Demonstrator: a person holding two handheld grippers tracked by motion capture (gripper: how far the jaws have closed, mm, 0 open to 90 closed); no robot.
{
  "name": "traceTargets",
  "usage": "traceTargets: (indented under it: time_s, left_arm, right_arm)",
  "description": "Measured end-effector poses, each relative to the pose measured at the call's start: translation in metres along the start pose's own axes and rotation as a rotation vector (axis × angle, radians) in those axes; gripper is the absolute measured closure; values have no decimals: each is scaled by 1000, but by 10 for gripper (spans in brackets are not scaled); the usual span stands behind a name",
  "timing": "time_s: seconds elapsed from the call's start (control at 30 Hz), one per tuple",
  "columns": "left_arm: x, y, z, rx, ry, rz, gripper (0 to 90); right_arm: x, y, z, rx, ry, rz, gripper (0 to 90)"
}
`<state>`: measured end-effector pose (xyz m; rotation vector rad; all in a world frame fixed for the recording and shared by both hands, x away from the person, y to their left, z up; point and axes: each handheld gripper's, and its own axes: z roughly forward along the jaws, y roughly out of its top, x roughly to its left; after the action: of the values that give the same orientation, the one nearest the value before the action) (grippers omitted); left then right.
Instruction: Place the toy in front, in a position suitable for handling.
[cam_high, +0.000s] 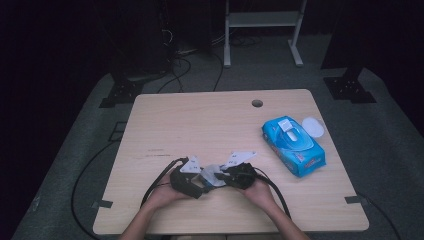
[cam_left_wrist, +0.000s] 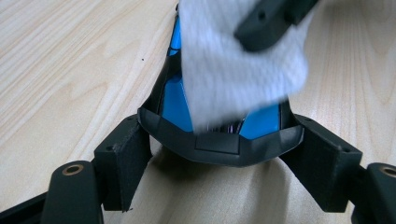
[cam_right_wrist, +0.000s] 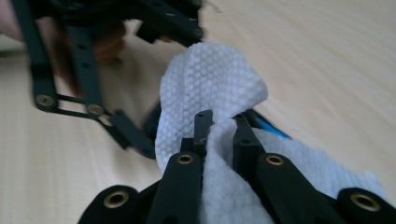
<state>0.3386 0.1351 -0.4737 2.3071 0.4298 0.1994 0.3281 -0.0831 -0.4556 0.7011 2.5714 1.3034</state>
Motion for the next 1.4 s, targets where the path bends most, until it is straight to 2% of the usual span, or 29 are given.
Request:
traceTargets:
  time_s: [0.03, 0.07, 0.13, 0.17, 0.23, 0.33, 0.37, 0.4, 0.43, 0.47, 0.57, 0.63, 0.73, 0.83, 0.87, 0.9, 0.97, 1.0, 1.03, 1.07, 1.1, 1.17, 1.27, 1.3, 1.33, 1.37, 1.4]
  left_arm:
    - [0, 0, 0, 4, 1, 3, 247]
    - [0, 0, -1, 4, 1, 3, 248]
    - [1, 0, -1, 5, 0, 5, 248]
    - [0, 0, -1, 1, 0, 0, 248]
    - [1, 0, -1, 5, 0, 2, 248]
    - [2, -1, 0, -1, -9, -6, 248]
    - [2, -1, 0, 1, -7, -2, 248]
    - [1, 0, 0, 3, -5, -1, 249]
    - [1, 0, 0, 3, -4, 0, 249]
    - [1, 0, 0, 3, -4, 0, 248]
    - [1, 0, 0, 4, -3, 0, 249]
    - [1, -1, -1, 4, -6, -2, 249]
    - [1, -1, -1, 5, -2, 2, 250]
    - [1, 0, 0, 0, -2, 2, 250]
    - [1, 0, 0, 0, -2, 2, 250]
    - [1, 0, 1, -2, -3, 1, 250]
    - [1, 0, 1, -2, -3, 0, 250]
    - [1, 0, 1, -1, -3, 0, 250]
    - [1, 0, 0, 6, 2, 2, 250]
    - [2, -1, -1, 4, -3, 1, 249]
    - [2, -2, -1, 5, -2, 6, 251]
    - [1, -1, -1, 7, 5, 9, 252]
    - [0, -1, 1, -3, 1, 4, 253]
    - [1, -1, 1, -1, 1, 7, 253]
    - [1, -1, 1, -1, 1, 7, 253]
    - [1, -1, 0, 2, 3, 9, 253]
    - [1, -1, 0, 2, 3, 9, 253]
  right_arm:
    - [9, 3, 10, 5, 29, -20, 831]
    - [13, 5, 15, 18, 45, -32, 830]
    - [16, 9, 19, 28, 43, -52, 831]
    - [14, 10, 19, 33, 47, -50, 831]
    - [8, 10, 14, 27, 20, -42, 832]
    - [-5, 8, 4, 20, 7, 13, 835]
    - [-6, 8, 1, 16, -46, 3, 835]
    - [-8, 9, 0, 14, -57, 3, 834]
    - [-9, 9, 0, 5, -43, 31, 834]
    - [-9, 9, 0, 5, -43, 31, 834]
    - [0, 14, 14, 17, 0, 8, 832]
    - [5, 17, 17, 25, -7, -25, 832]
    - [-1, 13, 11, 33, -11, -15, 832]
    - [-9, 5, -3, 21, -59, 4, 834]
    - [-9, 5, -3, 21, -59, 4, 834]
    - [-9, 4, -6, 19, -78, 8, 833]
    - [-4, 4, -2, 13, -58, 5, 833]
    - [3, 6, 4, 20, -27, -10, 833]
    - [8, 6, 9, 26, -18, -29, 831]
    - [16, 7, 14, 25, -29, -61, 830]
    - [18, 9, 15, 32, -36, -81, 830]
    - [14, 7, 13, 28, -14, -58, 832]
    - [3, 2, 2, 17, -14, -39, 835]
    - [1, 1, -3, 17, -41, -42, 836]
    - [1, 1, -3, 17, -41, -42, 836]
    - [-8, -5, -14, 30, -68, -32, 834]
    - [-11, -8, -18, 31, -82, -24, 834]
